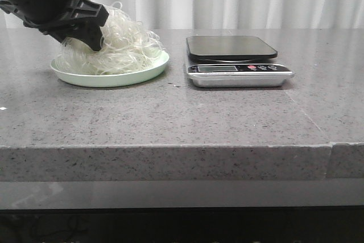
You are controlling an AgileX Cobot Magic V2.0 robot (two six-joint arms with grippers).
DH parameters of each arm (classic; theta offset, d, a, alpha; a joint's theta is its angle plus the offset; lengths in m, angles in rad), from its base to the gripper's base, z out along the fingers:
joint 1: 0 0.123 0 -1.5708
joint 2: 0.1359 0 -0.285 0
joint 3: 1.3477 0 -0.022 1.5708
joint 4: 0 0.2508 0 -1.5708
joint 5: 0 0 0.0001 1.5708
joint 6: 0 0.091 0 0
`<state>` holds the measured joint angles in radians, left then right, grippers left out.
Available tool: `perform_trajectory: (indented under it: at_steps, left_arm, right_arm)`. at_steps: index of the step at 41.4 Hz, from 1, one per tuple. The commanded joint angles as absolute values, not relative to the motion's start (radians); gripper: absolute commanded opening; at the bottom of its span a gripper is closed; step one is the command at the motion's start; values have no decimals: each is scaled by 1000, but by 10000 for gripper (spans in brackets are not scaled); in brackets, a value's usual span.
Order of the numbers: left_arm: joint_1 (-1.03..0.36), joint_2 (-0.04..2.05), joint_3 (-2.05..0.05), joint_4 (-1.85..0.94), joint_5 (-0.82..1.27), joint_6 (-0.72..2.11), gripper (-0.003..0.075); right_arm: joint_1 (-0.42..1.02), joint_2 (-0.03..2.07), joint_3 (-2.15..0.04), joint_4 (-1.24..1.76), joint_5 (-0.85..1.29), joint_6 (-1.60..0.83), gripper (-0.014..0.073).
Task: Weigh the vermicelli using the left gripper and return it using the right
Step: 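Reach the left gripper down and grasp the white vermicelli on the green plate, then lift the vermicelli with the left gripper and carry it over the scale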
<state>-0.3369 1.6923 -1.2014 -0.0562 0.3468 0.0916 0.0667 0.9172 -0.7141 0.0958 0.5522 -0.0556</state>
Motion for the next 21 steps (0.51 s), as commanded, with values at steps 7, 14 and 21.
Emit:
perform_trajectory:
  at_steps: [7,14,21]
  left_arm:
    - [-345,1656,-1232,-62,298,90,139]
    - [-373,1613,-1256,-62,348,90,144]
    - [-422,1550,-1324,-62,387,90,145]
  right_arm:
    - [62,913,-748,97,492,-63,540]
    - [62,913,-748,97,492,-63,540]
    - [62,913,-748,97,492,-63,540]
